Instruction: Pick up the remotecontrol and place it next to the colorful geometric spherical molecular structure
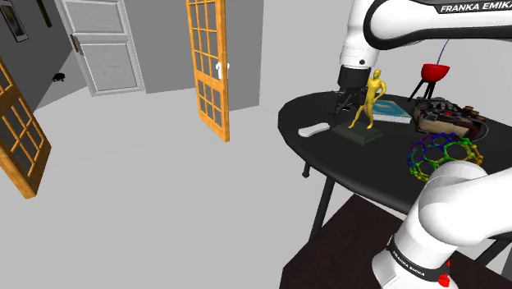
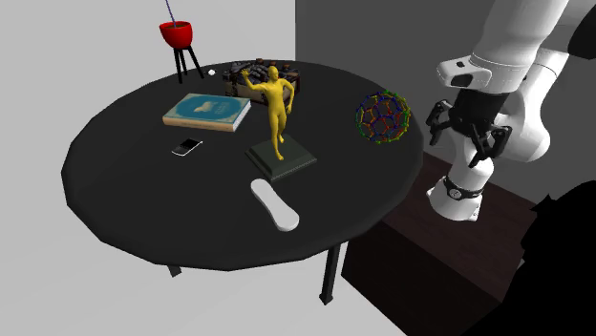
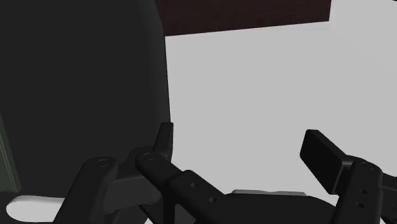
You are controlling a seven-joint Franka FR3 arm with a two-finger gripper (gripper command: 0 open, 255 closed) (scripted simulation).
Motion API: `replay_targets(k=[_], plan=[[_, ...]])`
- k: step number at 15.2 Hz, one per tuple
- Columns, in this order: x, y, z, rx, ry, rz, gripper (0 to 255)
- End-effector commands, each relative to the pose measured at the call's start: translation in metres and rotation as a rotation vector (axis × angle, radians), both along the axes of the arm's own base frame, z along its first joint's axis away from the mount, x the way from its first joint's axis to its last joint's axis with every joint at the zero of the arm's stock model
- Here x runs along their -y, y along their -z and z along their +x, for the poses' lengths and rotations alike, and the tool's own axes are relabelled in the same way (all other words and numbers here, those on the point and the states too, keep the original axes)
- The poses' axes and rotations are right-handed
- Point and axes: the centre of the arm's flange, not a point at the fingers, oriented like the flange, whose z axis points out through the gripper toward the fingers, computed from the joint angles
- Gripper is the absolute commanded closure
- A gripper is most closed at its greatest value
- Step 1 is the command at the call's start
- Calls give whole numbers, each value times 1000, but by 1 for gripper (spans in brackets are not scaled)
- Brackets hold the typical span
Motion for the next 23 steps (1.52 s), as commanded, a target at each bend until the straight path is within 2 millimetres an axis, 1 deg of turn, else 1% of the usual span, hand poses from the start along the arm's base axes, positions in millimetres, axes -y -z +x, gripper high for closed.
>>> replay_targets(k=[1,6,11,17,23], plan=[[0,0,0,0,0,0,0],[17,25,59,4,195,2,0],[45,49,113,7,390,4,0],[91,79,169,12,623,7,0],[149,108,214,16,857,9,0]])
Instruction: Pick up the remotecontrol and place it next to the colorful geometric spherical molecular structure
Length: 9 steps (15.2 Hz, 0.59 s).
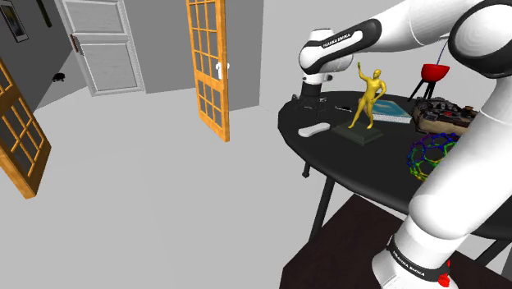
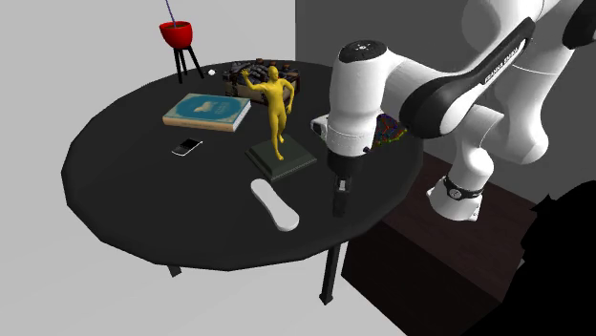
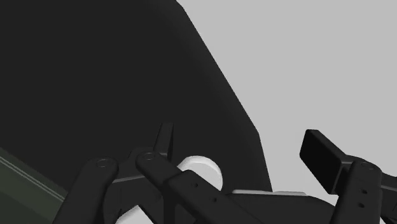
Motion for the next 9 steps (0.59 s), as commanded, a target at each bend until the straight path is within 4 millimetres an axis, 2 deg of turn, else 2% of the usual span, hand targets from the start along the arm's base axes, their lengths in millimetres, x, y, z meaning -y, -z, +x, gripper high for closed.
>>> replay_targets(k=[1,9], plan=[[22,10,12,1,81,0,0],[114,49,45,7,392,4,0]])
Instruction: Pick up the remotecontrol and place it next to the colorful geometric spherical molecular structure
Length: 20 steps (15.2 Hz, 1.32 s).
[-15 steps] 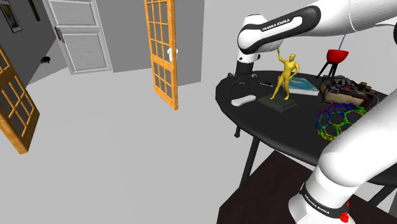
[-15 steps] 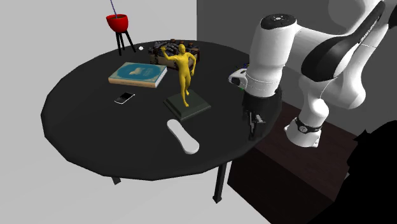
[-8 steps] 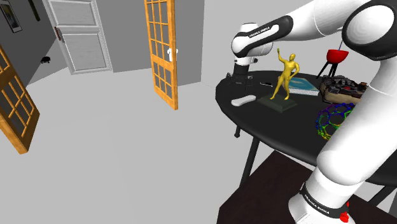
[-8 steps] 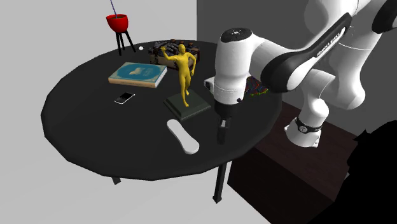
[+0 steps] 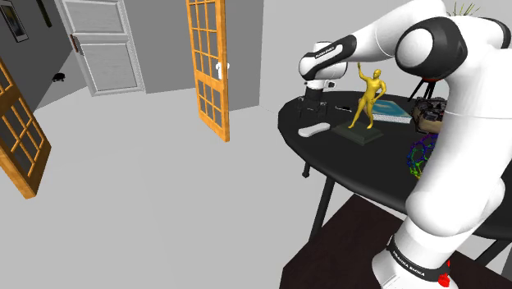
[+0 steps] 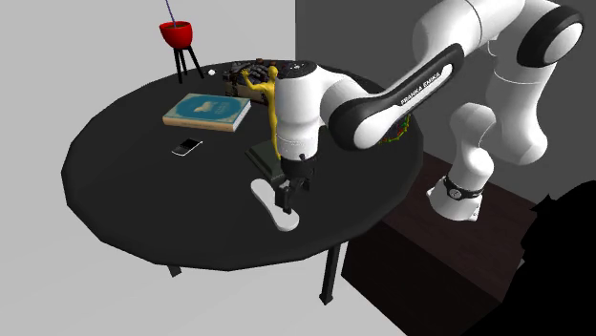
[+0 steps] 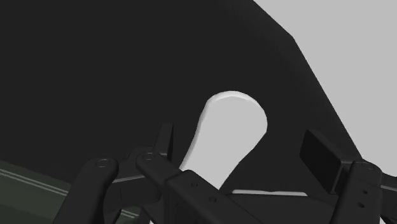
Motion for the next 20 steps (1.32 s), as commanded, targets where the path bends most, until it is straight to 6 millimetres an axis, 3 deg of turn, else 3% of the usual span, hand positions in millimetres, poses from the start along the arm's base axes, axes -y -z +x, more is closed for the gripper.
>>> replay_targets(k=[1,7,15,20], plan=[[27,9,4,2,80,0,0],[100,38,6,6,314,3,0],[100,79,7,6,316,3,0],[100,79,7,6,316,3,0]])
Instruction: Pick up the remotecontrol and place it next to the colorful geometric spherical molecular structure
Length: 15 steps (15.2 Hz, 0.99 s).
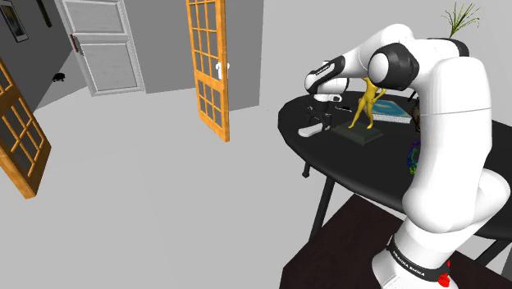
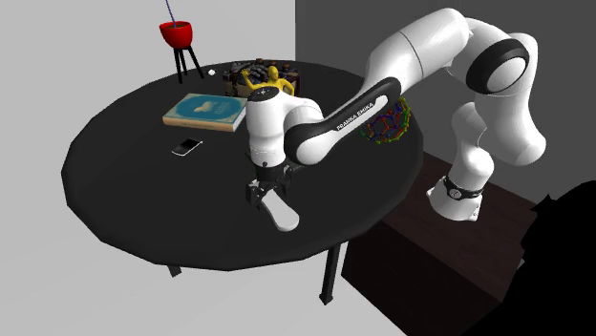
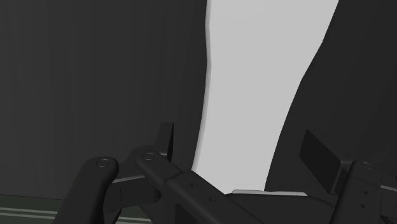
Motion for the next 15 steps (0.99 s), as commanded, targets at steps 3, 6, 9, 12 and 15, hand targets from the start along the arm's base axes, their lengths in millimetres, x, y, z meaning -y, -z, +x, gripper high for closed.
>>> replay_targets(k=[3,6,9,12,15], plan=[[0,0,0,0,0,0,0],[0,0,0,0,0,0,255],[0,0,0,0,0,0,255],[0,0,0,0,0,0,255],[0,-10,0,0,0,0,255]])
